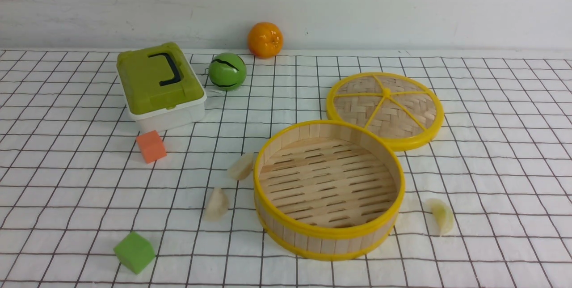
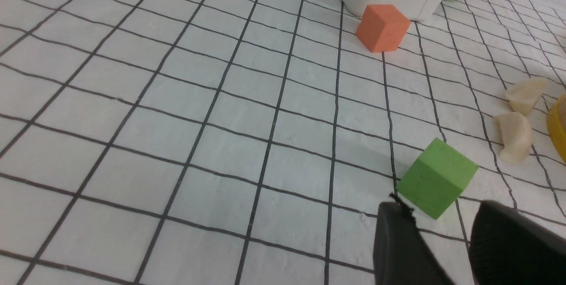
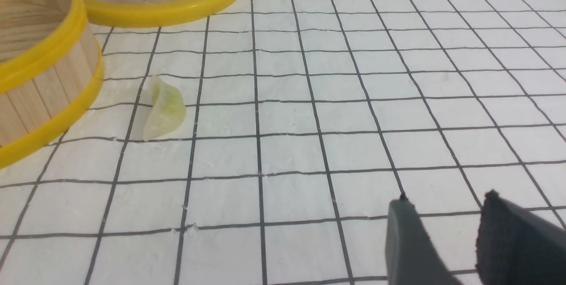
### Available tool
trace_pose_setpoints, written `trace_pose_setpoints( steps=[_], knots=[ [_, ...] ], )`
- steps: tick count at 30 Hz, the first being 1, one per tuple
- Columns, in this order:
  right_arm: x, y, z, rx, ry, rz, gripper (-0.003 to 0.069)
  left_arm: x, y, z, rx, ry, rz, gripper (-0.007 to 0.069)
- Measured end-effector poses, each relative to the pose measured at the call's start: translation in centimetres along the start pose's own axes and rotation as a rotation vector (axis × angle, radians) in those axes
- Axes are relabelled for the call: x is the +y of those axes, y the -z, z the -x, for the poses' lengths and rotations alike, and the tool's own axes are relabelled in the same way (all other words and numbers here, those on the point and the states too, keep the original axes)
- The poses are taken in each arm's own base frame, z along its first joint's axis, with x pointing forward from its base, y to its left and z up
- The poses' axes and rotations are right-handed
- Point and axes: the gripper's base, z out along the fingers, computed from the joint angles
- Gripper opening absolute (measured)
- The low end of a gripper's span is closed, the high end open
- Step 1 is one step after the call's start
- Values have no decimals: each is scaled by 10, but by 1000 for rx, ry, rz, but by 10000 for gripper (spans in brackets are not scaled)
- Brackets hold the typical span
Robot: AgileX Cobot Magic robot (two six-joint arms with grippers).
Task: Put the dumplings into the steamer on the table with the white tablecloth.
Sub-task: 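Reach for and grasp a dumpling on the table with the left gripper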
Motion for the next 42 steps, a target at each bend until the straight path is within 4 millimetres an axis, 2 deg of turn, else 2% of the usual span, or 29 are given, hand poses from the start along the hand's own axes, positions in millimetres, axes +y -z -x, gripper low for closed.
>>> trace_pose_setpoints(
  steps=[24, 35, 42],
  knots=[
    [0, 0, 0, 0, 5, -2, 239, 0, 0, 0, 0, 1, 0, 238],
    [2, 0, 0, 2, -44, 18, 239, 0, 0, 0, -3, 1, -2, 238],
    [3, 0, 0, 4, -77, 31, 239, -4, 0, 3, -34, 101, -49, 238]
  ],
)
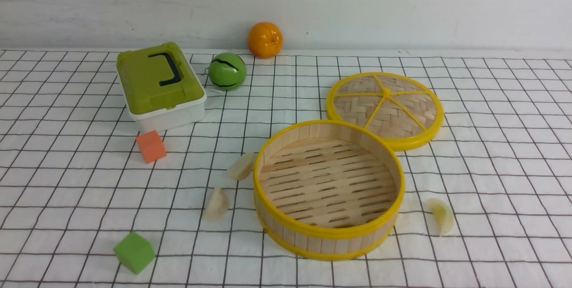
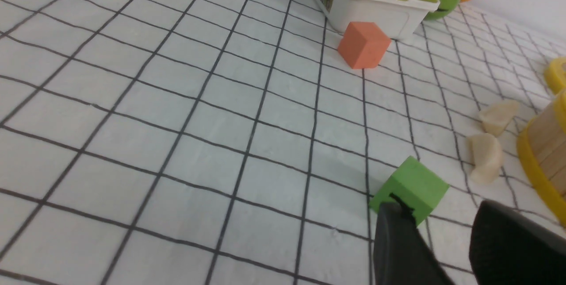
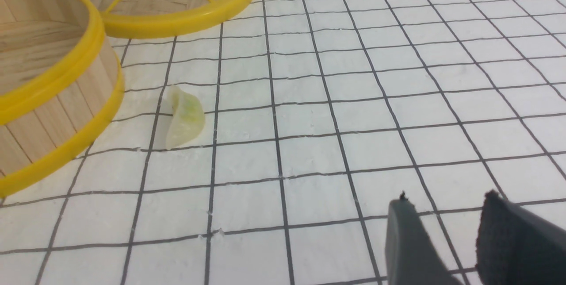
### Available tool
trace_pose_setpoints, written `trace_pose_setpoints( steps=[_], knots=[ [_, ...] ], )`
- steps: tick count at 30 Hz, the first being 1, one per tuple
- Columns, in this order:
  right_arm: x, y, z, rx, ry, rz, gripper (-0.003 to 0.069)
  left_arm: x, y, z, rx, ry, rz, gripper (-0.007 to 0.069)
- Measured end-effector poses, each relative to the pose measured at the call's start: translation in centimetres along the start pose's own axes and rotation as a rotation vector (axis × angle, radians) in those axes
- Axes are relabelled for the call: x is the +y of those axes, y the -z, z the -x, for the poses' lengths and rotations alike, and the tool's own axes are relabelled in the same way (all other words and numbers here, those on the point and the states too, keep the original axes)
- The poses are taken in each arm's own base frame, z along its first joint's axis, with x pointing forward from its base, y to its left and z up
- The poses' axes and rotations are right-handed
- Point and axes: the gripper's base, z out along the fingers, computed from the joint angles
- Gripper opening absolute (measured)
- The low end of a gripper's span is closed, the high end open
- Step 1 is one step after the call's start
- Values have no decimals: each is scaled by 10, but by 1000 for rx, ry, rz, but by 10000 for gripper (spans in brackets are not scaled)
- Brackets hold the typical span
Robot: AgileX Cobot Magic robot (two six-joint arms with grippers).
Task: Put the dumplings into the steamer on the table with the white tablecloth.
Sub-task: 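Reach for and grasp a dumpling on the table with the left gripper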
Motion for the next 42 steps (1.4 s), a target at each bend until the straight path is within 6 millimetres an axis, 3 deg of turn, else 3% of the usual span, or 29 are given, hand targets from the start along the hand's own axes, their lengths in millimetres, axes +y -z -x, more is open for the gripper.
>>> trace_pose_setpoints(
  steps=[2, 4, 7, 8, 9, 10, 11, 13, 19, 22, 26, 28, 32, 36, 38, 42],
  knots=[
    [1, 0, 0, 2, -34, 14, 239, -2, 0, 0, -2, 67, -20, 238],
    [5, 0, 0, 9, -172, 58, 239, -7, 0, 1, -2, 336, -81, 238],
    [14, 1, 0, 42, -499, 147, 239, -14, 1, 3, 25, 767, -162, 238],
    [14, 1, 0, 45, -524, 154, 239, -15, 1, 3, 29, 793, -166, 238],
    [20, 2, 0, 76, -745, 212, 239, -17, 2, 5, 45, 973, -201, 238],
    [20, 2, -1, 77, -745, 211, 239, -18, 2, 5, 46, 990, -204, 238],
    [24, 2, 0, 99, -899, 255, 239, -19, 2, 6, 54, 1092, -225, 238],
    [27, 3, 3, 111, -1025, 297, 239, -20, 2, 7, 57, 1155, -238, 238],
    [28, 4, 4, 112, -1090, 320, 239, -22, 3, 5, 98, 1199, -246, 238],
    [28, 4, 4, 116, -1076, 323, 239, -28, 5, 4, 167, 1131, -259, 238],
    [32, 6, 2, 145, -963, 345, 239, -45, 19, 24, 171, 877, -354, 238],
    [38, 13, 12, 138, -795, 398, 239, -60, 37, 53, 79, 629, -447, 238],
    [45, 31, 47, 27, -549, 467, 217, -74, 55, 82, 3, 387, -481, 225],
    [45, 39, 88, -40, -290, 400, 49, -82, 37, 103, 202, 154, -335, 121],
    [44, 39, 103, -40, -212, 365, 0, -82, 30, 108, 282, 76, -278, 72],
    [44, 33, 129, 70, -8, 301, -22, -85, 8, 129, 486, -104, -154, -13]
  ],
)
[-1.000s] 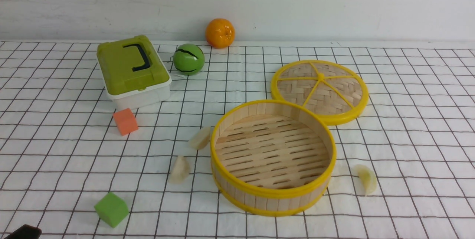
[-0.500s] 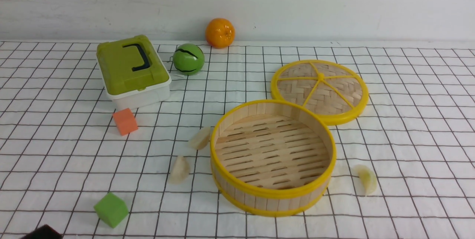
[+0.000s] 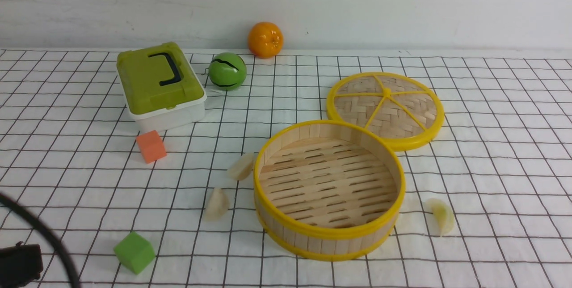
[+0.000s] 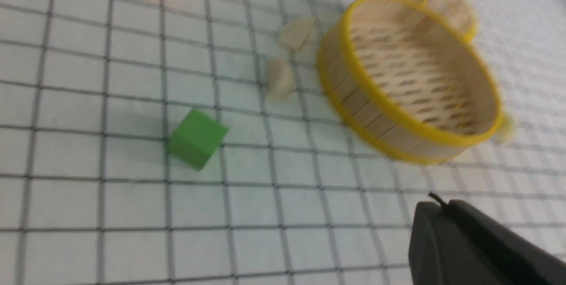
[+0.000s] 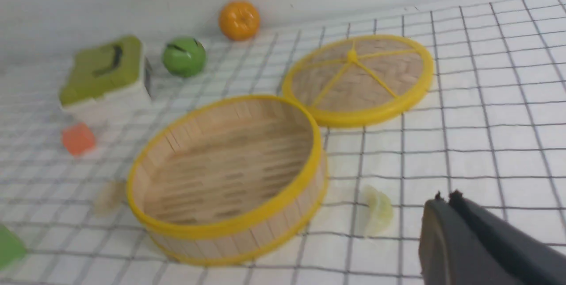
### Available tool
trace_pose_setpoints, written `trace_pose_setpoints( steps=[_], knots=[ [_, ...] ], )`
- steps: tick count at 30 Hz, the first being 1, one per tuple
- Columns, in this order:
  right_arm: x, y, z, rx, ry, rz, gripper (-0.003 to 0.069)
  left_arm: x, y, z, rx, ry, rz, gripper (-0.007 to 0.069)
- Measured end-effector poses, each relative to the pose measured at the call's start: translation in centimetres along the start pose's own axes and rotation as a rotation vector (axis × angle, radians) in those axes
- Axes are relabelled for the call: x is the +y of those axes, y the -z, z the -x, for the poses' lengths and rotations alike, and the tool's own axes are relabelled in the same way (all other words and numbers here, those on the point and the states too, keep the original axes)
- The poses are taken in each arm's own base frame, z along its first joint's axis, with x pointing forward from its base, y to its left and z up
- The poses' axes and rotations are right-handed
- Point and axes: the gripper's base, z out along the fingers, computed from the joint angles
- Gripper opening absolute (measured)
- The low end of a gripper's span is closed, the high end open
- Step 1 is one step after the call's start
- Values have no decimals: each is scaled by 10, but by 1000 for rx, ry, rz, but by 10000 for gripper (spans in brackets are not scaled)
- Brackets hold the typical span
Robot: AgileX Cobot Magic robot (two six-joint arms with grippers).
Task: Put the dumplings into the steamer on the table with the white tablecloth.
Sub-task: 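Reach for and grasp a dumpling on the table with the left gripper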
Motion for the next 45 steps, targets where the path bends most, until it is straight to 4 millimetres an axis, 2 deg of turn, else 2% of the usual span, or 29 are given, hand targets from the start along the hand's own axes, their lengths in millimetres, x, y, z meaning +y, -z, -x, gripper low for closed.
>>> trace_pose_setpoints(
  steps=[1, 3, 4, 7, 9, 10, 11, 12, 13, 17, 24, 28, 30, 32, 38, 39, 41, 42, 44, 45],
  knots=[
    [0, -4, 9, 72, 43, -9, -22, 2, -8, 7, 91, -30, 40, -13],
    [-1, -9, 14, 157, 71, -19, -22, 2, -13, 17, 159, -63, 70, -13],
    [-2, -18, 24, 298, 104, -21, -22, 1, -26, 30, 268, -104, 105, -13],
    [-3, -30, 28, 436, 102, -13, -22, -3, -39, 42, 341, -138, 125, -13],
    [-3, -45, 31, 583, 89, 11, -20, -13, -60, 57, 410, -207, 132, -13],
    [-3, -46, 31, 596, 87, 15, -20, -16, -64, 59, 421, -218, 129, -13],
    [-1, -56, 31, 647, 86, 41, -18, -25, -80, 66, 455, -254, 142, -11],
    [-1, -56, 32, 650, 86, 45, -18, -26, -82, 66, 459, -257, 144, -11],
    [2, -61, 32, 664, 95, 70, -18, -33, -97, 71, 485, -269, 160, 0],
    [9, -63, 31, 666, 133, 142, -18, -46, -149, 84, 563, -255, 202, 126],
    [11, -63, 31, 662, 152, 166, -15, -51, -238, 90, 613, -245, 206, 501],
    [12, -63, 31, 662, 151, 168, -11, -47, -274, 84, 622, -255, 217, 590],
    [12, -63, 31, 662, 152, 169, -12, -45, -282, 81, 620, -260, 219, 594],
    [12, -63, 31, 662, 152, 169, -10, -40, -302, 71, 635, -264, 226, 582],
    [11, -63, 31, 664, 160, 162, -4, -31, -338, 53, 632, -266, 224, 496],
    [11, -63, 31, 664, 160, 162, -4, -31, -338, 53, 630, -266, 223, 491],
    [11, -63, 31, 664, 160, 162, -3, -29, -344, 49, 635, -265, 224, 414],
    [11, -63, 31, 664, 160, 162, -2, -29, -344, 49, 635, -265, 224, 405],
    [11, -63, 31, 663, 160, 162, -1, -29, -345, 49, 633, -265, 224, 257],
    [11, -63, 31, 663, 160, 162, 0, -29, -345, 49, 632, -265, 223, 210]
  ],
)
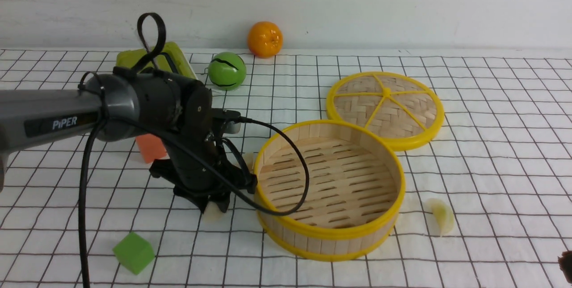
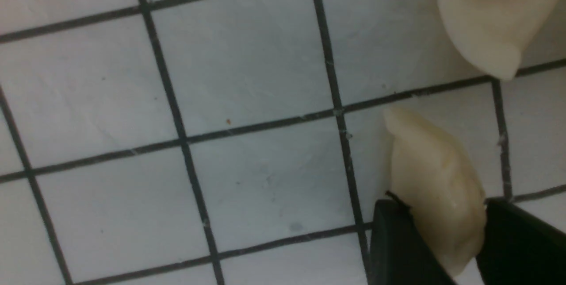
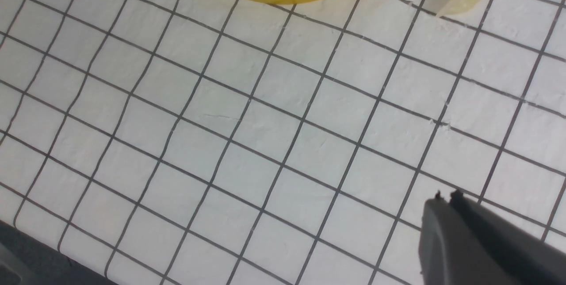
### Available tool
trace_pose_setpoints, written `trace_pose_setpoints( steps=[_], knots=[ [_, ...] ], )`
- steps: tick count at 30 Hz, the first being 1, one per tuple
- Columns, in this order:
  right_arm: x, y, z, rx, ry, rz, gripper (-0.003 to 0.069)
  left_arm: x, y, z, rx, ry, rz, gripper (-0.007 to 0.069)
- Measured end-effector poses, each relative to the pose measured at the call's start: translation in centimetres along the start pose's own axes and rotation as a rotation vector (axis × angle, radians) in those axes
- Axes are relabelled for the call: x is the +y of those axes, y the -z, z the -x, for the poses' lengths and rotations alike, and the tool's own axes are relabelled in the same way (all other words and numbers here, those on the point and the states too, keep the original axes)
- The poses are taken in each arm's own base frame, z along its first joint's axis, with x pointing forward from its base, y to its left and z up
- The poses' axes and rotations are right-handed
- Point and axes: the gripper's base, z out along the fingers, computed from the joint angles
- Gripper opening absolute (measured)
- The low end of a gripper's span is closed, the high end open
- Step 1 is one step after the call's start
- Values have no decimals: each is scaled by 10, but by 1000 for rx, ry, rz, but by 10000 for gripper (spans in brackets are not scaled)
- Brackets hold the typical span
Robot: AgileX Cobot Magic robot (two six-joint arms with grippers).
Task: Put the dumplings into the steamer on the table with the white tablecloth.
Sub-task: 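Reach for and grasp a dumpling on the table with the left gripper, then place the dumpling into the bamboo steamer basket with the left gripper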
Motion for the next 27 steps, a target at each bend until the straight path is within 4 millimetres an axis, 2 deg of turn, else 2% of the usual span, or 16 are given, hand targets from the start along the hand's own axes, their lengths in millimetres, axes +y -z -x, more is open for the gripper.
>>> trace_pose_setpoints(
  steps=[7, 9, 10, 12, 13, 14, 15, 16, 17, 19, 20, 22, 24, 27],
  knots=[
    [0, 0, 0, -1, 0, 0, 4, 1, 5, -2, 33, -14, 7, 218],
    [0, 0, 0, -1, 0, 0, 7, 0, 22, 0, 30, -20, 5, 218],
    [0, 0, 0, -1, 0, 0, 8, -2, 35, 3, 14, -22, 0, 218],
    [0, 0, 0, -1, 0, 0, 8, -9, 76, 15, -76, -25, -30, 218],
    [0, 0, 0, -2, 0, 0, 8, -14, 88, 17, -101, -28, -46, 218],
    [0, 0, 0, -3, -2, 2, 8, -24, 116, 24, -173, -40, -80, 218],
    [0, 0, 0, -3, -2, 3, 8, -26, 119, 25, -178, -44, -84, 218],
    [1, 0, 1, -8, -5, 8, 8, -41, 145, 29, -235, -74, -119, 218],
    [1, 0, 1, -12, -7, 9, 10, -57, 161, 31, -263, -106, -149, 218],
    [1, 0, 2, -17, -8, 11, 12, -85, 175, 34, -287, -161, -191, 218],
    [1, 0, 2, -17, -8, 11, 12, -86, 172, 34, -278, -161, -190, 218],
    [1, 0, 2, -20, -9, 12, 15, -117, 164, 40, -252, -211, -224, 218],
    [1, 0, 2, -20, -9, 12, 18, -136, 146, 46, -219, -211, -237, 218],
    [1, 0, 2, -18, -9, 13, 20, -149, 95, 59, -147, -147, -215, 218]
  ],
)
